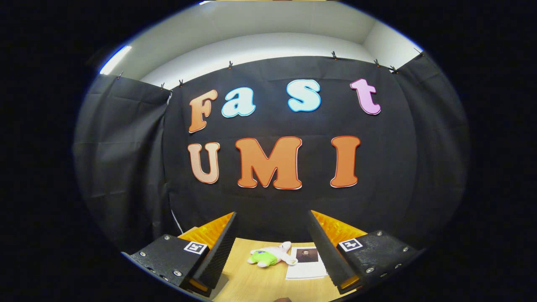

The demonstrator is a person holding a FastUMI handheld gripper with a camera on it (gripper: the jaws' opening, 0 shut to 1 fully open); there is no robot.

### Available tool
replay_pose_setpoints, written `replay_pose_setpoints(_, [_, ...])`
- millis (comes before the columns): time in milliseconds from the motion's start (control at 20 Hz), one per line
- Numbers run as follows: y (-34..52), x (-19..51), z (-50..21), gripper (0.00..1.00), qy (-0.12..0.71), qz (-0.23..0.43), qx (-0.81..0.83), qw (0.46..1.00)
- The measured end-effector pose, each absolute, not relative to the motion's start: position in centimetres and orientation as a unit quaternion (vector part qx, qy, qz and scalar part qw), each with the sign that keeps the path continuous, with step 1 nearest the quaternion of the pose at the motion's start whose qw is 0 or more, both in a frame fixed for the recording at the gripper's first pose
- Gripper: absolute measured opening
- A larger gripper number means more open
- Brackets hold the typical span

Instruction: Open the storage box then place both shoes into the box .Put the left shoe in first, then the right shoe, with the right side of both shoes facing outward in a uniform manner.

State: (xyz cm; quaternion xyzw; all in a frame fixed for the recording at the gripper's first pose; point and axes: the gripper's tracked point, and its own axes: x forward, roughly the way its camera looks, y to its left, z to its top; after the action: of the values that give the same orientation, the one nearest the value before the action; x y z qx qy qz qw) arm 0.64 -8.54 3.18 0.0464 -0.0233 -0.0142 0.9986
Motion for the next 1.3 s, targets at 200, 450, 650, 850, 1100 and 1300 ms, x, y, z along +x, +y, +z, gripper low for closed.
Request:
replay_pose_setpoints(200, [-10.0, 0.4, 2.9, 0.98, -0.023, -0.023, 0.048, 0.998])
replay_pose_setpoints(450, [-10.5, 0.6, 1.7, 0.98, -0.007, -0.028, 0.057, 0.998])
replay_pose_setpoints(650, [-10.7, 0.7, 1.4, 0.98, 0.0, -0.033, 0.062, 0.998])
replay_pose_setpoints(850, [-10.7, 0.6, 1.4, 0.98, 0.001, -0.035, 0.064, 0.997])
replay_pose_setpoints(1100, [-10.6, 0.5, 1.3, 0.98, 0.005, -0.036, 0.075, 0.997])
replay_pose_setpoints(1300, [-10.4, 0.3, 1.6, 0.98, 0.001, -0.035, 0.074, 0.997])
